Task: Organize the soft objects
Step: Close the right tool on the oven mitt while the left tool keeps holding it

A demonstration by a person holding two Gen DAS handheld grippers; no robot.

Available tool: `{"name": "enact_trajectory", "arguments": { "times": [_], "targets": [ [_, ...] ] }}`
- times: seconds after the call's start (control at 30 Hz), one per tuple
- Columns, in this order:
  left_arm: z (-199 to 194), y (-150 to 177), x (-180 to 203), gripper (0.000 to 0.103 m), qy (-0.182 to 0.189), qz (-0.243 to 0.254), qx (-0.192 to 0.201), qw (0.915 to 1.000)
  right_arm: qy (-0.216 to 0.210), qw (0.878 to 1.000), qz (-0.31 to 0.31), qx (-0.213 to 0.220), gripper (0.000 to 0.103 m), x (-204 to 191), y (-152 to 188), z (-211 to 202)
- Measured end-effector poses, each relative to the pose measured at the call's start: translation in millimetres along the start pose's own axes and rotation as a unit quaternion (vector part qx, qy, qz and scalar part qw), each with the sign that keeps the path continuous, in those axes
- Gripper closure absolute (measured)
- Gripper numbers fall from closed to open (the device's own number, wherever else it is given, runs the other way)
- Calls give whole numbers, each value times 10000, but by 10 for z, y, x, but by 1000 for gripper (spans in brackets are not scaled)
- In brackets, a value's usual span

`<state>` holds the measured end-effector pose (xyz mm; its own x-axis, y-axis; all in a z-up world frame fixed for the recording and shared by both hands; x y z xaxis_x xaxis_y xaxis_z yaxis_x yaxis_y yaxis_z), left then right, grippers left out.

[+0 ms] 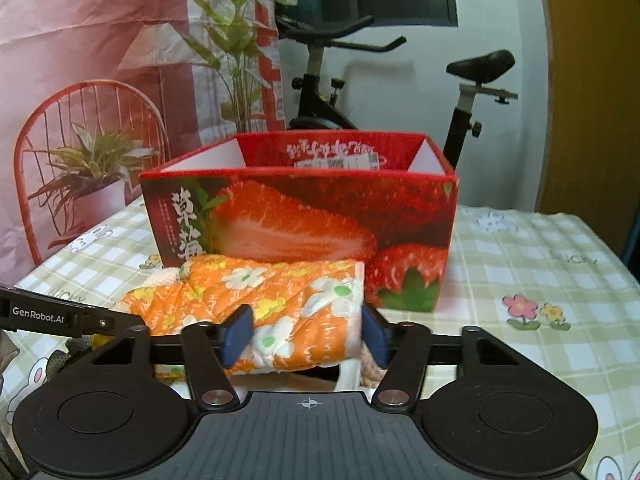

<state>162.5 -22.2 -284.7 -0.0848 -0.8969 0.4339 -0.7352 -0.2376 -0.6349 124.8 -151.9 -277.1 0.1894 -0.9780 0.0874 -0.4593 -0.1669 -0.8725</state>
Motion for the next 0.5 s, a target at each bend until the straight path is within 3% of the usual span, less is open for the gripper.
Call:
{"name": "enact_trajectory", "arguments": {
  "times": [0.17,0.5],
  "targets": [
    [-84,-43,50,85,48,87,178,9998,49,10000,17,41,54,49,-44,-38],
    [-68,-21,12,85,-27,72,146,9999,60,10000,-9,55,52,50,-37,-68]
  ]
}}
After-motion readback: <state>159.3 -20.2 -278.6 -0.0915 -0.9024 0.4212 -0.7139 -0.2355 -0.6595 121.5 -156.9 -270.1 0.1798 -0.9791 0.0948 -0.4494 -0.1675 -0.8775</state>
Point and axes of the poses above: each gripper's, at about its wrist camera, not at the fingertips, and z roughly the way its jaws point, x to its right, y to its underside, the point moved 7 cm from there along z, roughly the way its jaws point, and after that the axes turned 13 degrees about -z, right-handed, at the moved point
